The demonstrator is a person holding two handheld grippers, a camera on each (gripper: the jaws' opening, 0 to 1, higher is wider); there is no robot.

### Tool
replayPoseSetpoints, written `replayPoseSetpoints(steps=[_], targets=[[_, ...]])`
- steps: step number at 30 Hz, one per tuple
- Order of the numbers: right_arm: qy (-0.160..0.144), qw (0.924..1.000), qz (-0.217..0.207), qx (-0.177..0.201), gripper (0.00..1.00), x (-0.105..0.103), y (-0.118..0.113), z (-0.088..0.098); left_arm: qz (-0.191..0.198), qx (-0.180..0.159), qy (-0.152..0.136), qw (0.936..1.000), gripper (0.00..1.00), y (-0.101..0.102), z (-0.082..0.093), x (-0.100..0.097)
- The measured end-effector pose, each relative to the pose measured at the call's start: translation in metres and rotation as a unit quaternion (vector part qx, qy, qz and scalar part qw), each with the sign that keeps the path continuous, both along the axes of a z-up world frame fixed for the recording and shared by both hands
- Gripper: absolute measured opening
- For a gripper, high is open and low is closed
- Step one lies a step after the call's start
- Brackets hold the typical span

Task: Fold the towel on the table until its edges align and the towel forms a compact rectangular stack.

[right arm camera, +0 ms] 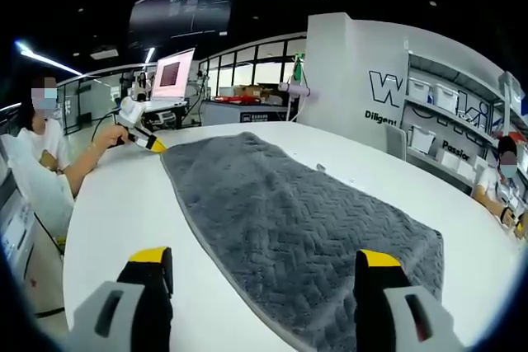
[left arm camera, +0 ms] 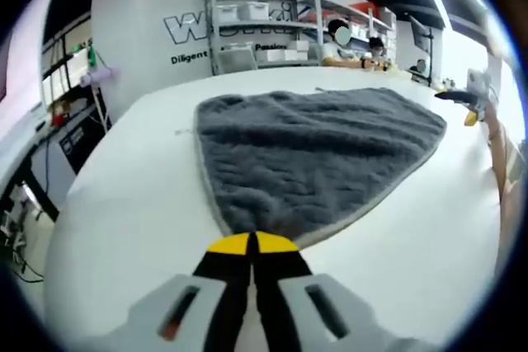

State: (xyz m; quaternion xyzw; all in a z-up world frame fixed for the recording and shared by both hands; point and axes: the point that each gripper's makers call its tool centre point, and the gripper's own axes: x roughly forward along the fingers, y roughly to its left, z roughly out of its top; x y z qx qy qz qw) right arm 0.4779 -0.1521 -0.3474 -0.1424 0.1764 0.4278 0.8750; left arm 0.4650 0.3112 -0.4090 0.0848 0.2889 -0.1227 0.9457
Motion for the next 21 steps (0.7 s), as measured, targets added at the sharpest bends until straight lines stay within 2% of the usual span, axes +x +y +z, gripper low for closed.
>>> replayPoseSetpoints(steps=[4, 10, 21], targets=[[0.000, 1.0000, 0.000, -0.003, 0.95, 0.000, 0.000, -0.001, 0.000, 0.002, 0.007, 1.0000, 0.01, 0.002, 0.000, -0.004], [-0.002, 1.0000, 0.001, -0.005, 0.95, 0.000, -0.001, -0.001, 0.000, 0.024, 0.022, 0.9995, 0.02, 0.003, -0.001, -0.015], [-0.002, 1.0000, -0.003, -0.006, 0.95, 0.001, -0.003, -0.001, -0.002, 0.018, 0.041, 0.9990, 0.02, 0.012, -0.002, -0.033]])
